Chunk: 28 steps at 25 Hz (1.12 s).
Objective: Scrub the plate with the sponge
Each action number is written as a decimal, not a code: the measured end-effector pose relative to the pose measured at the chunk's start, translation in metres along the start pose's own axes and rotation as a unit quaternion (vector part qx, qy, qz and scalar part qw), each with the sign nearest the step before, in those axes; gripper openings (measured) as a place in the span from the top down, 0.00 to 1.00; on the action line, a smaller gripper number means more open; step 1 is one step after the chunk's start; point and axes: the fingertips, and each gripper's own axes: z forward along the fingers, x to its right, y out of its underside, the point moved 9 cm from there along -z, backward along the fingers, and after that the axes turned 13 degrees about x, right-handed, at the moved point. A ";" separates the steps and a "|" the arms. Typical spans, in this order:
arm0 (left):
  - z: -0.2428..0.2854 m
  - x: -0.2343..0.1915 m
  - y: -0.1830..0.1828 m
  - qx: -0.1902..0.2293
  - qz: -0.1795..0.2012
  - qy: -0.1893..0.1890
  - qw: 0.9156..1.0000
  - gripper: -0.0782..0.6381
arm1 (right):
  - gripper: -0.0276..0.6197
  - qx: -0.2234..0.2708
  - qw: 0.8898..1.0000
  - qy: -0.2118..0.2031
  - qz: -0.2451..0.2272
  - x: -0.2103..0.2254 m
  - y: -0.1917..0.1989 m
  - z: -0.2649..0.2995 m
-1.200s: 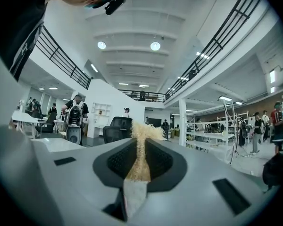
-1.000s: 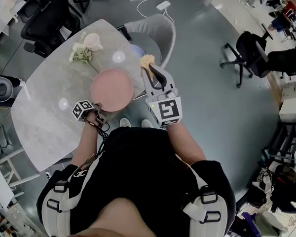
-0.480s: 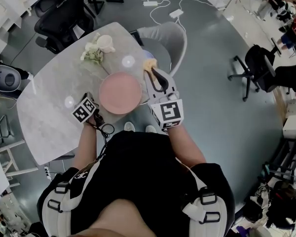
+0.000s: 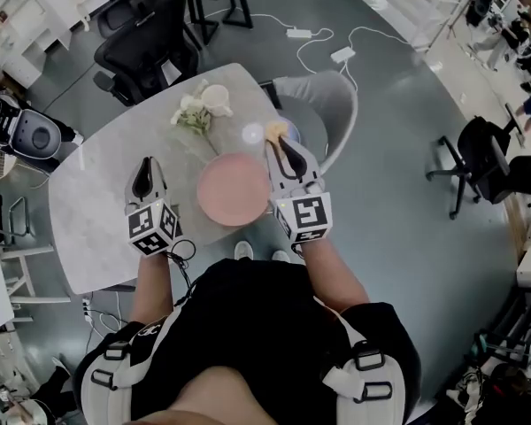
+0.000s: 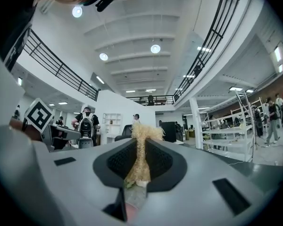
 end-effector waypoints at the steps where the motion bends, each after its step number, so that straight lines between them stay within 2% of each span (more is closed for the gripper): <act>1: -0.003 0.001 -0.008 0.006 0.011 0.001 1.000 0.84 | 0.88 0.006 1.000 -0.008 0.004 -0.002 0.000 0.002; 4: -0.013 0.005 -0.019 0.013 0.033 -0.002 0.999 0.85 | 0.88 0.012 1.000 -0.024 0.010 -0.008 0.001 0.006; 11: -0.021 0.019 -0.007 -0.016 0.000 0.007 1.000 0.85 | 0.88 0.006 0.999 -0.028 0.020 -0.001 0.002 0.007; 19: -0.021 0.035 -0.007 -0.011 0.006 0.030 0.999 0.85 | 0.88 0.034 0.999 -0.010 0.039 0.011 -0.004 -0.001; 28: -0.025 0.048 -0.006 -0.013 0.010 0.033 0.999 0.85 | 0.88 0.027 0.999 -0.002 0.040 0.021 -0.005 -0.014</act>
